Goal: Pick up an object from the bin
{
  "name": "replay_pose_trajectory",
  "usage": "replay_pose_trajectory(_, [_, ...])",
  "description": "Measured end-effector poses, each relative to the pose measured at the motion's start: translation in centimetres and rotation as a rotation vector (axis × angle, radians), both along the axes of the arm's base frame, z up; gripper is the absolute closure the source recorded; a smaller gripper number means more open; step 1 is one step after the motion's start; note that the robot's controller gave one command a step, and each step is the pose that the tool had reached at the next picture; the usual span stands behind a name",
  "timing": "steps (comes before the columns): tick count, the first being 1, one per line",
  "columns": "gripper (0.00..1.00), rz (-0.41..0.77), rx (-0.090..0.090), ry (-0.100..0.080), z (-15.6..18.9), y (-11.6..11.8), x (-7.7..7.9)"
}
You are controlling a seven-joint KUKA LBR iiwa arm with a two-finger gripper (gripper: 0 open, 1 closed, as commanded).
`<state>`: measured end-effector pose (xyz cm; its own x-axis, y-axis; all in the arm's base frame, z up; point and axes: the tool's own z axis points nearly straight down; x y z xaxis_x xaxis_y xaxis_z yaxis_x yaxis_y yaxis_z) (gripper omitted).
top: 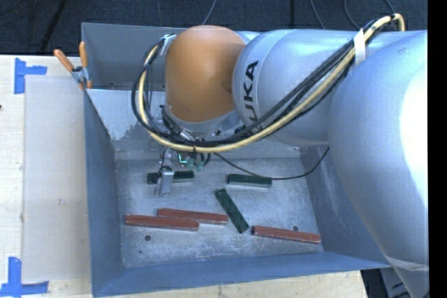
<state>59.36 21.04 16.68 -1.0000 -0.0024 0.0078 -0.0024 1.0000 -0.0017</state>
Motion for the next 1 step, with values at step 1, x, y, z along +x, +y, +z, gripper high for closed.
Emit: replay_pose_trajectory(1, [0.00, -0.070, -0.002, -0.001, -10.20, -4.58, 0.72])
